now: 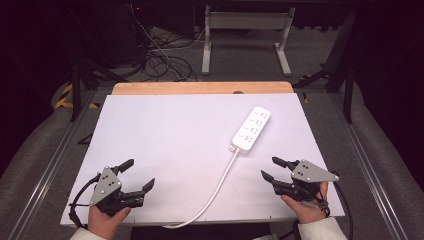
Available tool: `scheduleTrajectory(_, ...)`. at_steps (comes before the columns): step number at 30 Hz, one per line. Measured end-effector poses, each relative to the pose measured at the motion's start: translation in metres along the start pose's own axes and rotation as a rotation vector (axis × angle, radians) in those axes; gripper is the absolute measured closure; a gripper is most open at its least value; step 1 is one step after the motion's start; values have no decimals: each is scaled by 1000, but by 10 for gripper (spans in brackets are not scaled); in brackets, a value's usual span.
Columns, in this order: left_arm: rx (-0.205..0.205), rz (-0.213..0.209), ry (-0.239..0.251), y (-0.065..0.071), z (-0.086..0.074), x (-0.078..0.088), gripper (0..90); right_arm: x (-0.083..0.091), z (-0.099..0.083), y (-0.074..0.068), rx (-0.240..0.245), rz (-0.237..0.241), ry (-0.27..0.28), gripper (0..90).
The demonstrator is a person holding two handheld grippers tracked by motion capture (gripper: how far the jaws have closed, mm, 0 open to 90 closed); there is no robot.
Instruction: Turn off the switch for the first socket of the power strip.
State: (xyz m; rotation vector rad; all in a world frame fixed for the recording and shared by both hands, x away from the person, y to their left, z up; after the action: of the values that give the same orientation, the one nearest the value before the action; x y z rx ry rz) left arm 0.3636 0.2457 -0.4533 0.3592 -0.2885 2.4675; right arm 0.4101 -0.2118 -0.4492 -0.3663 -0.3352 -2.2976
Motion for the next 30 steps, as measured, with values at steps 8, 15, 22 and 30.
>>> scheduleTrajectory(8, -4, 10, 4, 0, 1, 1, 145, 0, 1, -1, 4, 5, -5, 433)
scheduleTrajectory(15, -5, 10, 5, 1, 1, 1, 145, 0, 3, -2, 14, 8, -7, 443)
scheduleTrajectory(22, -18, 20, 3, 0, 1, 2, 146, -2, 6, -5, 5, 56, -16, 500)
scheduleTrajectory(30, -12, 23, -1, 1, 1, 3, 146, -5, 16, -2, -2, 74, -57, 547)
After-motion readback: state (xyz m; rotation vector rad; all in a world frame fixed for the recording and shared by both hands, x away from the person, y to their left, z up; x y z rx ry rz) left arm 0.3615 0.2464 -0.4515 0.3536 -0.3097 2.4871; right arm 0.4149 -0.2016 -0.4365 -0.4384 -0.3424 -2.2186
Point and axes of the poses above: each handheld gripper's, and its own axes: x roughly backward along the jaws, z roughly out of its top, y roughly to its right, the point moved 3 cm from there along -x, roughly forward along the jaws, and after that the axes turned 1 degree about -x, right-handed, at the moved point
